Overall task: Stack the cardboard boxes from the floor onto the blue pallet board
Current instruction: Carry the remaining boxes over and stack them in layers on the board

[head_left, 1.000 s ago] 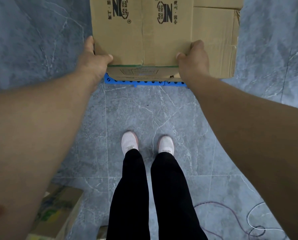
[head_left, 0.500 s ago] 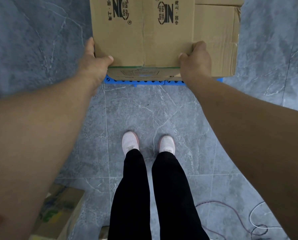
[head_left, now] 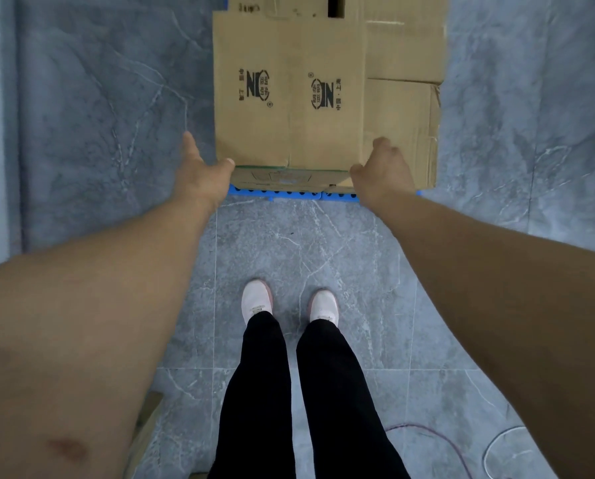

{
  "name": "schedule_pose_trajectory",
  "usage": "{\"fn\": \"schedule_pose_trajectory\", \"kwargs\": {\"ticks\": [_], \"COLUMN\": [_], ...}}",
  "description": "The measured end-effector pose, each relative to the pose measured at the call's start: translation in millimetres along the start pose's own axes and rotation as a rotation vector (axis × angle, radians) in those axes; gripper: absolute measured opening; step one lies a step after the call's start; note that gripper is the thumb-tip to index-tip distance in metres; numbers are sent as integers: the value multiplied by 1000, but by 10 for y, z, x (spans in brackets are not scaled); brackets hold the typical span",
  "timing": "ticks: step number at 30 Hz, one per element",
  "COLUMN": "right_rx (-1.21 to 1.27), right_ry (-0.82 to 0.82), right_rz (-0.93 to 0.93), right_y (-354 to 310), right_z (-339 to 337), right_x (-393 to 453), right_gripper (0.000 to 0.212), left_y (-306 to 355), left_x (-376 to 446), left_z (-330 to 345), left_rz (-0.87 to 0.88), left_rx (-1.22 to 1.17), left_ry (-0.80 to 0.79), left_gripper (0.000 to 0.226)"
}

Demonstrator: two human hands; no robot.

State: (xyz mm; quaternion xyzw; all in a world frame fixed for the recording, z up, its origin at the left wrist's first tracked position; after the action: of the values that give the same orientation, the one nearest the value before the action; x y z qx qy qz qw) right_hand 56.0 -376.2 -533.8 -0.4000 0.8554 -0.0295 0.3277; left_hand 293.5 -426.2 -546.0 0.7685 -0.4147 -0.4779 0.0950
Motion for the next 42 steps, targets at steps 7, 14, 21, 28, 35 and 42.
{"fn": "schedule_pose_trajectory", "kwargs": {"ticks": [7,14,21,28,35,42], "right_rx": [-220,-367,-501,-611,-709,-799], "right_ry": [-141,-229,-280,-298,-335,-374], "right_rz": [-161,-355,-590,-841,-1081,-1349], "right_y": [-143,-479,-877,-1220,-1272,-988], "right_z": [-284,-553,-567,-373,118,647], "right_x": [-874,-1691,-2540,-3484,-4754,-6082], "right_gripper": [42,38,38,45,46,48], "left_y": [-331,-662,-928,-1492,-2507,-3529], "left_x": [-1033,-2062,-2880,-3661,-4741,-5861], "left_z": [-300,-721,-1114,-1505,-1782,-1664], "left_rz": [-77,-186,-266,-297,-344,-435], "left_rx": [-95,-235,-366,-470,-635,-748], "left_ry": [5,108,279,475,655,851], "left_gripper": [73,70,73,71,70,51]}}
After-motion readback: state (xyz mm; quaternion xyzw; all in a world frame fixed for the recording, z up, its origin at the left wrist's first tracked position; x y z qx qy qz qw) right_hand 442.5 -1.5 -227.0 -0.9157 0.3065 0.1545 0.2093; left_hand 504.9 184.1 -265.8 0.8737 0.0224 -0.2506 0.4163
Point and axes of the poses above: each hand's wrist, its own x-axis towards the middle knuckle, its own z-axis out of the palm, y = z × x, the point moved 3 cm from there along x, towards the middle knuckle, and after that the axes turned 2 degrees about -x, right-handed, at the moved point
